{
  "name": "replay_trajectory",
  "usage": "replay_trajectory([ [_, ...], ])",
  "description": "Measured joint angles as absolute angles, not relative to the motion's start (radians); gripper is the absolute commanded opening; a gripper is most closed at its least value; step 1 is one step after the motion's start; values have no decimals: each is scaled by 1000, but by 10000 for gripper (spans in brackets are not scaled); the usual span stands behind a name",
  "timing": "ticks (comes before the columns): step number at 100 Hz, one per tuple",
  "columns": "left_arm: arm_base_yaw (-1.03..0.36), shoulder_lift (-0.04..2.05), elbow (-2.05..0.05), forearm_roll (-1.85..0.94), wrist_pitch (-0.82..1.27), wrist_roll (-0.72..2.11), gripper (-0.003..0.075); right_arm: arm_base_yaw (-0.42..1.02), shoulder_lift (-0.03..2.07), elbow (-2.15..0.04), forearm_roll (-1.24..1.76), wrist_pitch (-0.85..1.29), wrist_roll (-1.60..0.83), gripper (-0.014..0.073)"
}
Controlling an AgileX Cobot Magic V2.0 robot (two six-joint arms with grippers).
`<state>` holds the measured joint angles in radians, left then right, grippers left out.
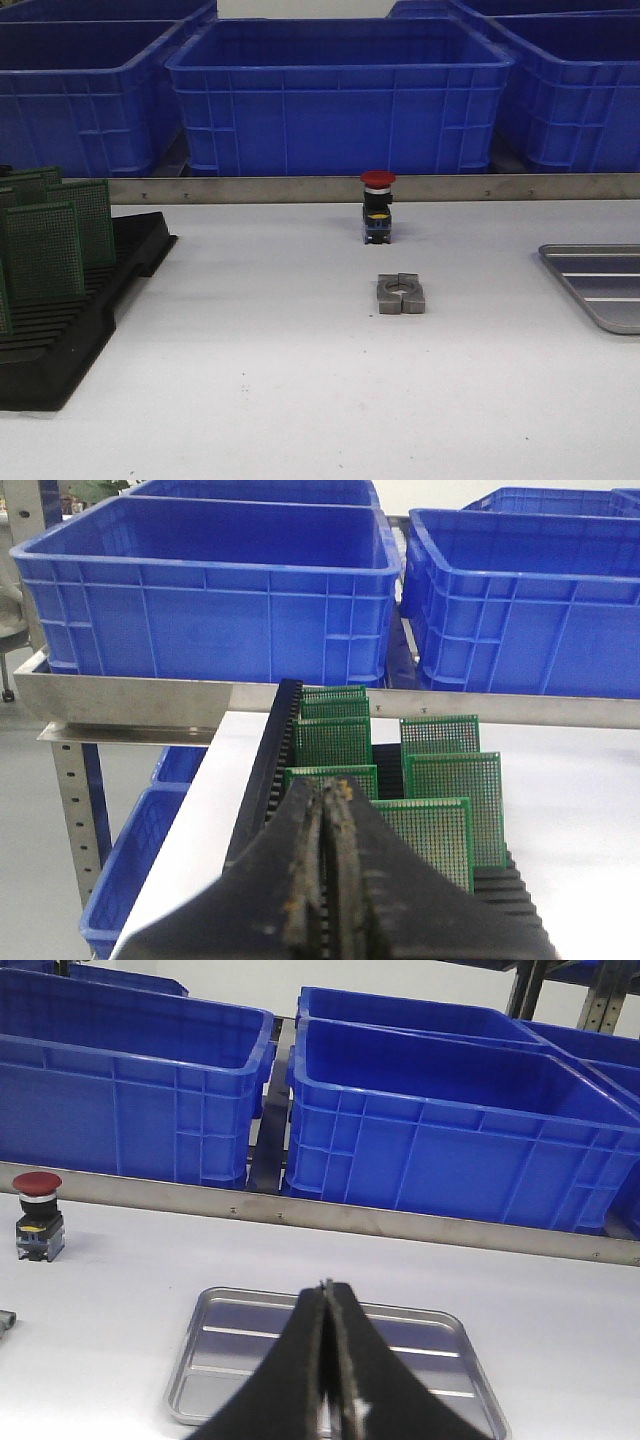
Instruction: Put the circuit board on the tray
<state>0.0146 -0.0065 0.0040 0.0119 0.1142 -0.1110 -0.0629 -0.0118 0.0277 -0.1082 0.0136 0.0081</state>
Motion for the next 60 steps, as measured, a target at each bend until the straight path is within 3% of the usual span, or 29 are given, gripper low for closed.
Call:
replay_trajectory([
  [43,15,-7,2,12,92,-111,-20,-63,-12,28,-108,14,8,-60],
  [60,15,-7,-60,12,205,-111,-20,-63,-12,28,-108,14,8,-60],
])
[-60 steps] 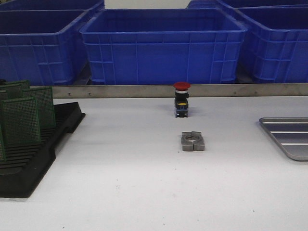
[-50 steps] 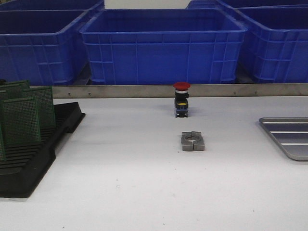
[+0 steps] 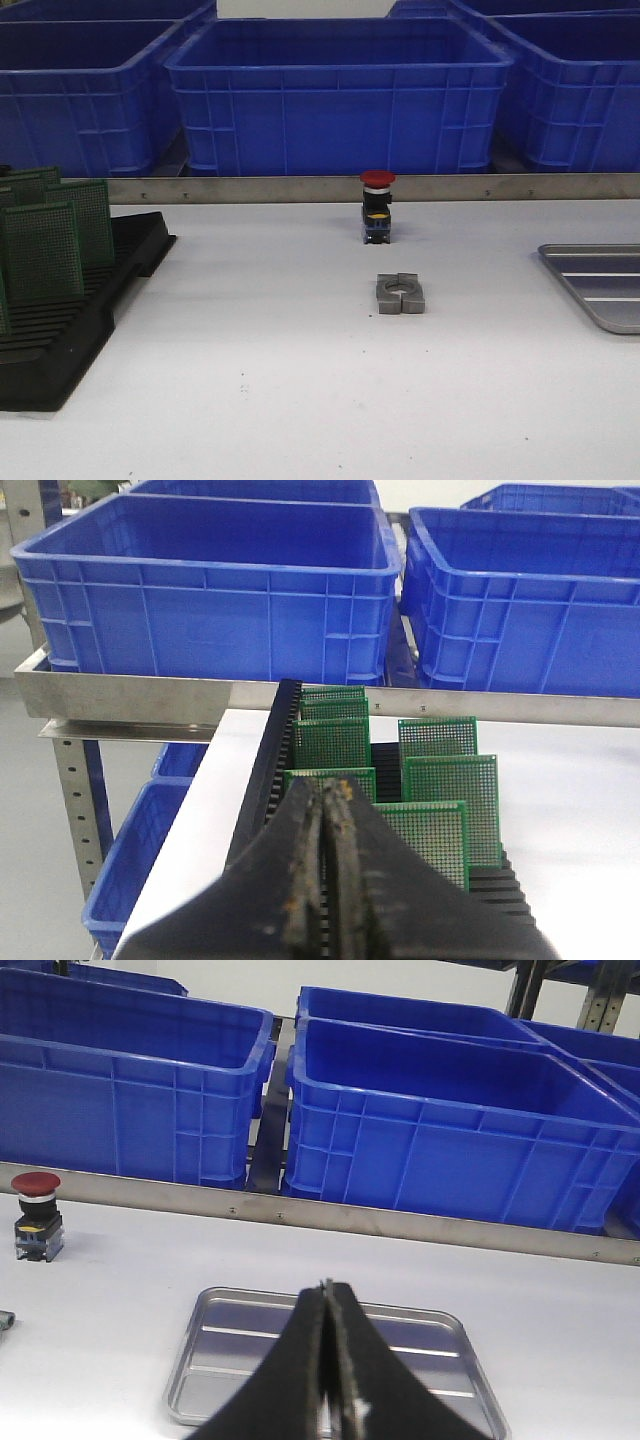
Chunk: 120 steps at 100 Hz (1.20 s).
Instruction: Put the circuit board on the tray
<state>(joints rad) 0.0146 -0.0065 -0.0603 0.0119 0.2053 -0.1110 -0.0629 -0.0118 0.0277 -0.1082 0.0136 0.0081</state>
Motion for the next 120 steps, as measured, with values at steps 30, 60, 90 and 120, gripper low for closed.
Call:
replay_trajectory([
  [30,15,150,-331,12,455,-111,-20,-63,-12,28,-108,14,8,-60],
  [60,15,438,-563,12,660,-111,6,-63,-12,28,-108,14,8,-60],
  [90,15,705,-728,8,767,-111,393,-63,-12,28,-108,14,8,-60],
  [120,15,988,-921,-66,945,163,370,-63,-12,28,-108,14,8,-60],
])
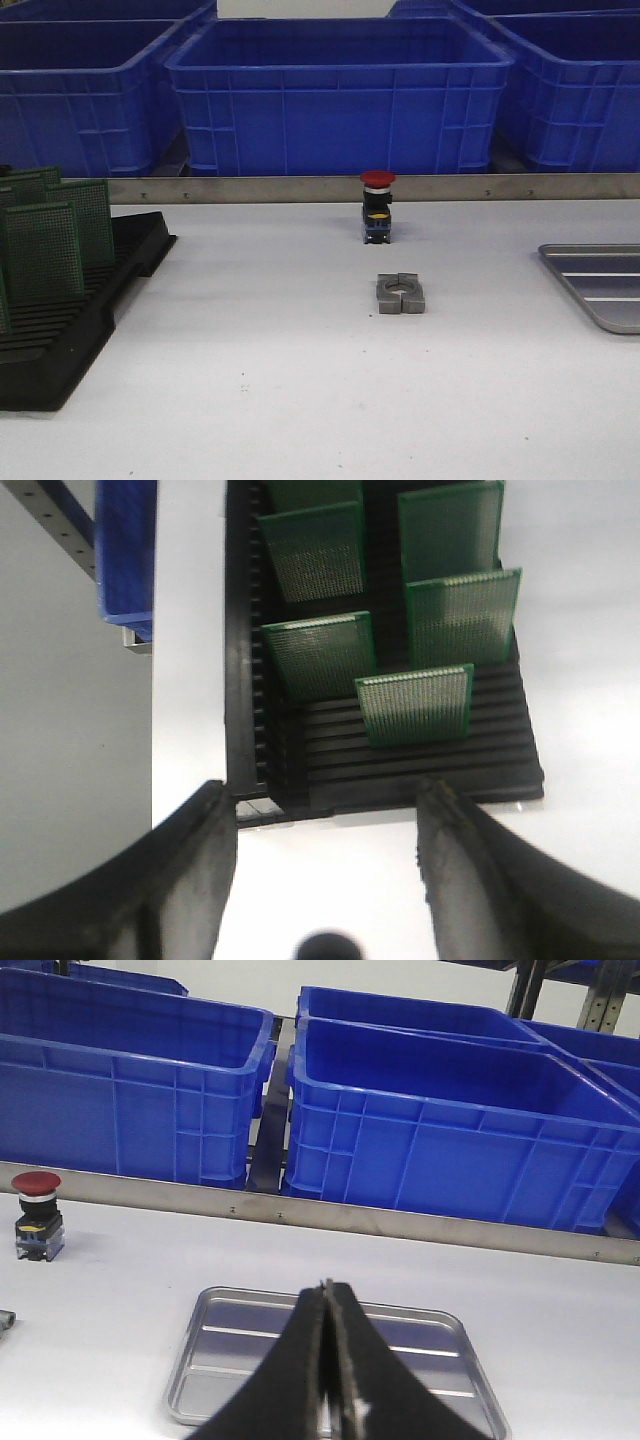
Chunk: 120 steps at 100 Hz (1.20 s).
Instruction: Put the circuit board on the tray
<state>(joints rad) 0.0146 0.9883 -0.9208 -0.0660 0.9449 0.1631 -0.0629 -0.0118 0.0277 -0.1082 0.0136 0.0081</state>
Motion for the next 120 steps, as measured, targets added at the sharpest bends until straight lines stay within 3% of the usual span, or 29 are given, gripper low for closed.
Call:
replay_trajectory([
  [29,15,1236,-1097,-354,1160,887,365,-63,-12,28,-108,14,8,-60],
  [50,-3,1365,-1113,-361,1174,1279,365,-63,-12,28,-108,14,8,-60],
  [120,-12,1546,-1113,-266,981,1421,365,-63,-12,28,-108,14,8,-60],
])
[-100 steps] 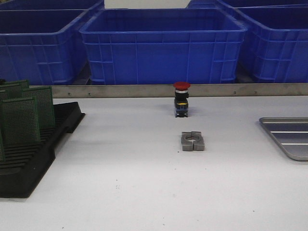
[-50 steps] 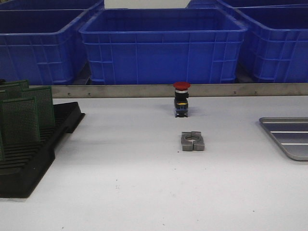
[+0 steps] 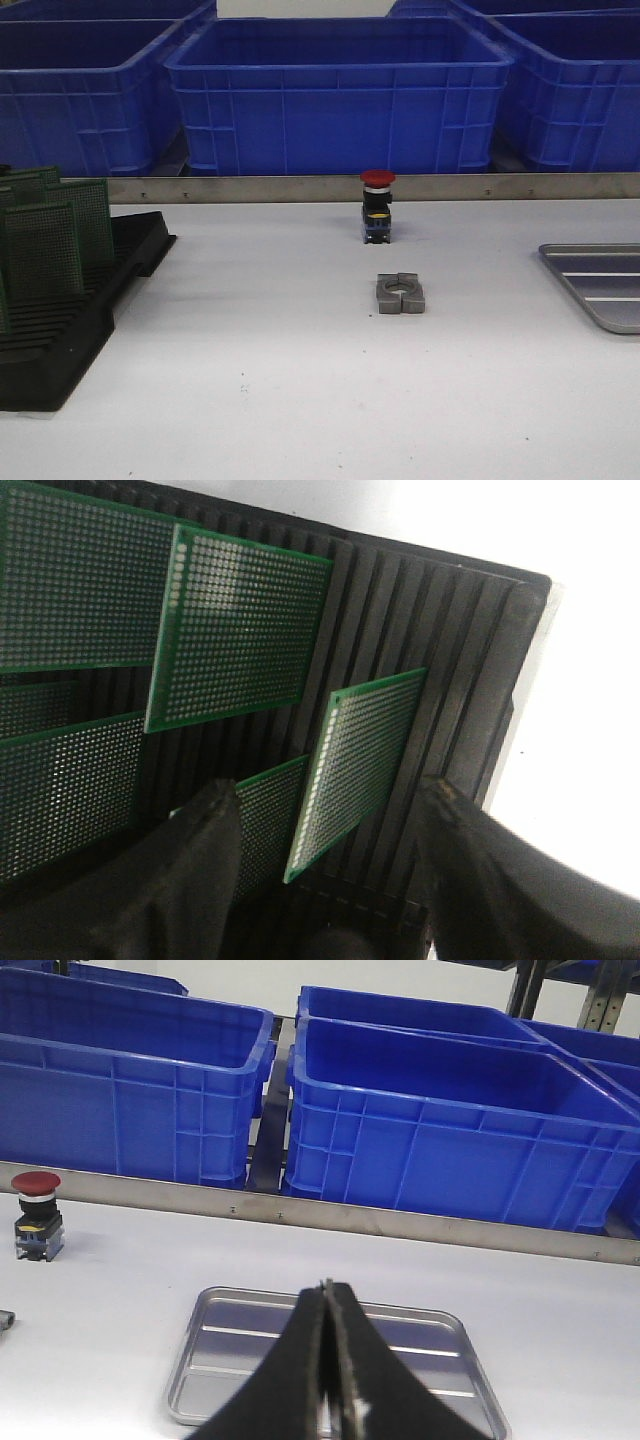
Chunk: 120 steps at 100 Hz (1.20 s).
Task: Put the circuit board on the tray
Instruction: 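Lower the left gripper into the black rack and grasp a green circuit board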
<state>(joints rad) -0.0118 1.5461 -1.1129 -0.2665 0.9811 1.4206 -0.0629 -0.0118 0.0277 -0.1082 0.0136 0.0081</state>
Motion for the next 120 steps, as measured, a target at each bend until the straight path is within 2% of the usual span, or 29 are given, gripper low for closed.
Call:
replay_trajectory([
  [43,-19,1648,-1117,-305,991,1421,350,-63,-12,28,-108,14,8,-60],
  [51,-19,1655,-1119,-324,1032,1421,290,-63,-12,28,-108,14,8,-60],
  [81,-19,1655,-1121,-334,1138,1426,-22,-63,-12,28,-108,14,8,-60],
  [120,-19,1649,-1206,-364,1202,1429,-20,-63,-12,28,-108,14,8,-60],
])
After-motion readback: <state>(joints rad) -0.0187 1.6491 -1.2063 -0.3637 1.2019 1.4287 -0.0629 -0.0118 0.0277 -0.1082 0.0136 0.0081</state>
